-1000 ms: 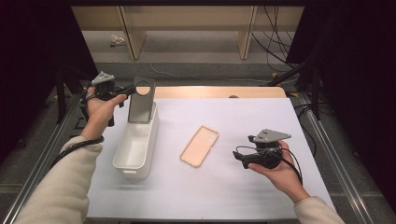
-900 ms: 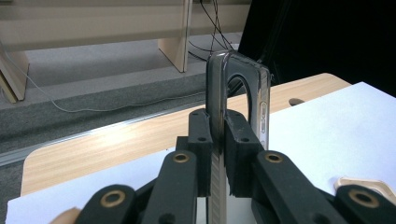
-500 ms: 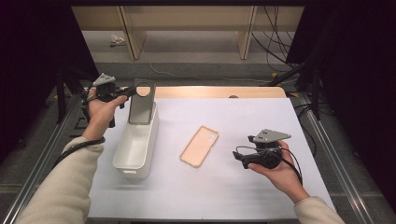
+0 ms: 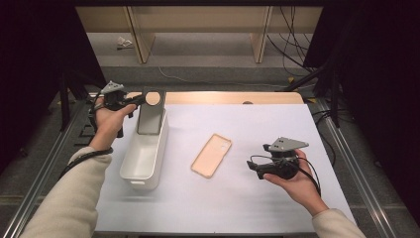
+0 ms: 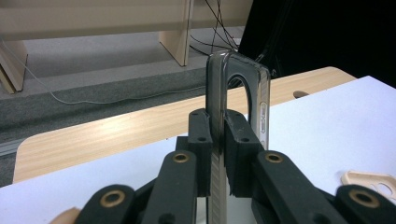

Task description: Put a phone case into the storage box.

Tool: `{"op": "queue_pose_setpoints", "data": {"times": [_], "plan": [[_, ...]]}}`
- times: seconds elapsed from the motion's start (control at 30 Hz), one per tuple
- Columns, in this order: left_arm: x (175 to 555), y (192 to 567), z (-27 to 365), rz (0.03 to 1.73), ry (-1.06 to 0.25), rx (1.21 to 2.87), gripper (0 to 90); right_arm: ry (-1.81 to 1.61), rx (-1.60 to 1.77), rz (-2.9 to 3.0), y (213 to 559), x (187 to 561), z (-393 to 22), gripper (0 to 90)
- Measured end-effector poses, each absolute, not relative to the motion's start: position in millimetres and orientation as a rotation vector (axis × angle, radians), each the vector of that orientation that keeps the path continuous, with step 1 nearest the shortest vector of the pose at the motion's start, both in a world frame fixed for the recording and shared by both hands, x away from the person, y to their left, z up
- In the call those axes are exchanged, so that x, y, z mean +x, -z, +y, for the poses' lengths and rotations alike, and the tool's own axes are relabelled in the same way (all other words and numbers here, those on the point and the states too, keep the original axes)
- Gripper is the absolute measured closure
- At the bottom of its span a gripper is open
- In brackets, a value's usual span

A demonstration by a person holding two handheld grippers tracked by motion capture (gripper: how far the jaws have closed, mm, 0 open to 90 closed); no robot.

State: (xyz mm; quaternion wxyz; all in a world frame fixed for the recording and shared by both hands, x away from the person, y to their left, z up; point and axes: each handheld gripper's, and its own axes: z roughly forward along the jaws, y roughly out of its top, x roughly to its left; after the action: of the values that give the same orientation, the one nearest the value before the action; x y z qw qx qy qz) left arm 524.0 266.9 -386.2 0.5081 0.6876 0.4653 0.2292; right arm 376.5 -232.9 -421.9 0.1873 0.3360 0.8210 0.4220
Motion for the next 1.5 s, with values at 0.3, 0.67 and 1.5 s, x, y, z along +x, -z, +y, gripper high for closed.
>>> {"op": "queue_pose_setpoints", "data": {"times": [0.3, 0.67, 1.5], "plan": [[524.7, 388.0, 267.2, 1.128, -0.55, 1.653, 81.8, -1.188, 0.945, 2.312, 422.1, 376.6, -232.9, 16.8], [526.0, 393.5, 267.2, 1.141, -0.545, 1.654, 81.8, -1.189, 0.945, 2.312, 422.2, 376.7, -232.8, 16.8], [528.4, 403.1, 267.8, 1.168, -0.533, 1.653, 81.6, -1.189, 0.946, 2.313, 422.4, 376.9, -232.9, 16.8]]}}
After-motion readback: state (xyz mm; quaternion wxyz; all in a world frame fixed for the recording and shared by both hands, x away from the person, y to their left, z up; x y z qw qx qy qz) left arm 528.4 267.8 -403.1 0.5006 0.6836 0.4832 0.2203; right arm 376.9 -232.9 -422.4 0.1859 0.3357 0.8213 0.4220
